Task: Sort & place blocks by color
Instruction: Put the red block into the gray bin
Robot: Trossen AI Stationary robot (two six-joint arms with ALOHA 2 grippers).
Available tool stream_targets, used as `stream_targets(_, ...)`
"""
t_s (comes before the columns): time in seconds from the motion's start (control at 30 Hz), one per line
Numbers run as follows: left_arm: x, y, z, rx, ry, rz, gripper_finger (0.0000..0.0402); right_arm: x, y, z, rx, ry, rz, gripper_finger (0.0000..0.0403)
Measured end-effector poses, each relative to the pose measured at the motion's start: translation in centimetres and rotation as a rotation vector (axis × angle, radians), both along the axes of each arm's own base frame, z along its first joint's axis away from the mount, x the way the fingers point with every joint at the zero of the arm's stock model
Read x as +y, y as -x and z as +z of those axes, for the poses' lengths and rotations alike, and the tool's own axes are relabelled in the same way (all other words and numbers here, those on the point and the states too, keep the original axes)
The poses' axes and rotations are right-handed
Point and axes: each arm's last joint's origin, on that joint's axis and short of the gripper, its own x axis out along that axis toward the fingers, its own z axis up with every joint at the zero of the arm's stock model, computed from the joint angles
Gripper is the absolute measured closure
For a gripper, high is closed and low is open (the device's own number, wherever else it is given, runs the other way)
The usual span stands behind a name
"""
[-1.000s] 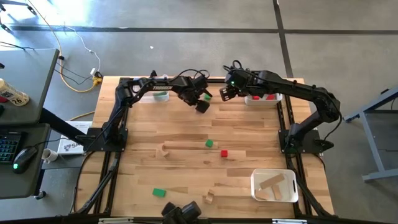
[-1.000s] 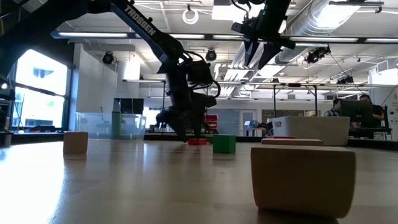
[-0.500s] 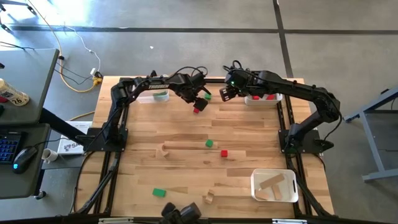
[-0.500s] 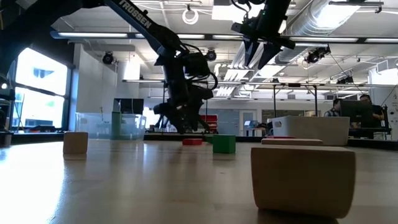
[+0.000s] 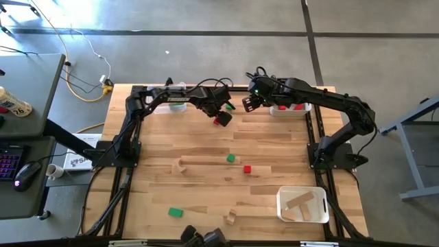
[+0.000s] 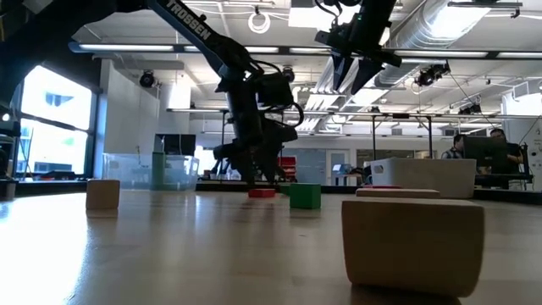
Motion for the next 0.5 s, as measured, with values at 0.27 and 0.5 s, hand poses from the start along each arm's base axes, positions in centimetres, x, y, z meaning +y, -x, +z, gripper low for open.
stream_targets(0.27, 0.0, -0.1, -0.8, 0.014, 0.018, 0.003, 0.0172, 0.0, 0.0, 0.0, 0.000, -0.001, 0.001, 0.0201)
stream_targets(0.5, 0.0, -0.2, -1.7, 0.041, 0.031, -0.002, 0.0172, 0.0, 0.0, 0.0, 0.000, -0.001, 0.002, 0.0201)
